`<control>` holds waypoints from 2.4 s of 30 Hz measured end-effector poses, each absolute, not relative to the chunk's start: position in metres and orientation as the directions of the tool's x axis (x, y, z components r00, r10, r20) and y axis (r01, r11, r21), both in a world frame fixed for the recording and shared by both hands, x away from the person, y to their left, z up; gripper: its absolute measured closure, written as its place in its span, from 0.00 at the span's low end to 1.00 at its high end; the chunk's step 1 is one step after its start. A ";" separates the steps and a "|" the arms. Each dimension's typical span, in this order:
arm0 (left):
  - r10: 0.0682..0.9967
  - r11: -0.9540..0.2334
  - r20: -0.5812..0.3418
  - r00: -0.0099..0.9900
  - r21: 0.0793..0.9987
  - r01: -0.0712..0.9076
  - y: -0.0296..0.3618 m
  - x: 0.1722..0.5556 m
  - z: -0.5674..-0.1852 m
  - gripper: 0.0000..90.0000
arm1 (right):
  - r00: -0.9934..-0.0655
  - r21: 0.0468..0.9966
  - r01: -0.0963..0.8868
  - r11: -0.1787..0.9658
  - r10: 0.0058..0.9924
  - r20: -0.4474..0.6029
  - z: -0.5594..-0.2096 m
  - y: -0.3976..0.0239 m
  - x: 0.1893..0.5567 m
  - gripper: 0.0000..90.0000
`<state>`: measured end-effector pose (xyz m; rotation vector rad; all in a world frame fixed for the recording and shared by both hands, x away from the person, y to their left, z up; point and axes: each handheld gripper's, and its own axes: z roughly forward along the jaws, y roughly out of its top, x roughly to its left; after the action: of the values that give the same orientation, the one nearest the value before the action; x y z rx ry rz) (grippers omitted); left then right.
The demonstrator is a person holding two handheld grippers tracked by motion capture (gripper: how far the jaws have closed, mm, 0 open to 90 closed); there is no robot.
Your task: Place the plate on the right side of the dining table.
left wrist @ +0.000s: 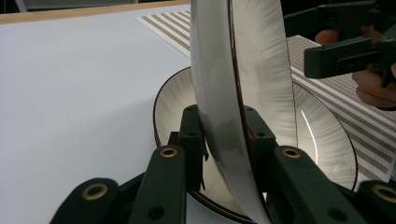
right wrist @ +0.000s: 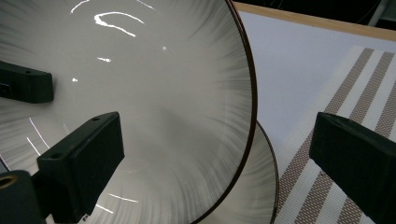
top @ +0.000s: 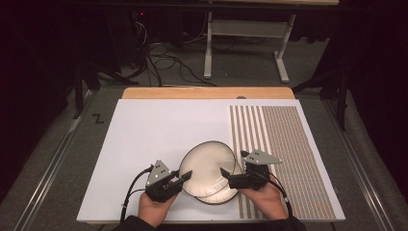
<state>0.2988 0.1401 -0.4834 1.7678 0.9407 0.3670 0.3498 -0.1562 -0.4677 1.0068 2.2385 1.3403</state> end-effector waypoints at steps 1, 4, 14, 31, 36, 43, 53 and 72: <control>0.743 -0.139 -0.187 0.643 0.896 0.421 0.140 0.299 -0.483 0.83 | -0.690 0.864 0.400 0.305 0.721 0.065 -0.468 -0.155 0.351 0.05; 0.742 -0.134 -0.192 0.642 0.896 0.423 0.141 0.300 -0.484 0.83 | -0.695 0.864 0.400 0.307 0.715 0.068 -0.470 -0.152 0.353 0.10; 0.734 -0.133 -0.188 0.652 0.902 0.410 0.141 0.299 -0.485 0.83 | -0.689 0.843 0.464 0.272 0.709 0.150 -0.481 -0.149 0.358 0.29; 0.719 -0.135 -0.182 0.671 0.910 0.391 0.140 0.300 -0.486 0.83 | -0.702 0.825 0.504 0.254 0.677 0.221 -0.489 -0.152 0.360 0.52; 0.717 -0.129 -0.195 0.670 0.907 0.401 0.141 0.301 -0.486 0.84 | -0.702 0.826 0.510 0.241 0.672 0.238 -0.489 -0.153 0.359 0.60; 0.721 -0.119 -0.207 0.662 0.903 0.412 0.142 0.302 -0.485 0.86 | -0.704 0.843 0.494 0.213 0.666 0.244 -0.484 -0.161 0.357 0.72; 0.728 -0.102 -0.224 0.648 0.899 0.426 0.144 0.301 -0.484 0.86 | -0.711 0.869 0.461 0.180 0.662 0.240 -0.476 -0.169 0.347 0.83; 0.737 -0.064 -0.235 0.634 0.910 0.411 0.143 0.301 -0.478 0.82 | -0.715 0.898 0.401 0.181 0.674 0.184 -0.460 -0.172 0.335 0.89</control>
<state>0.3006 0.1425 -0.4783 1.6879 0.9490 0.3481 0.3349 -0.1720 -0.4597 1.0318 2.2032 1.5492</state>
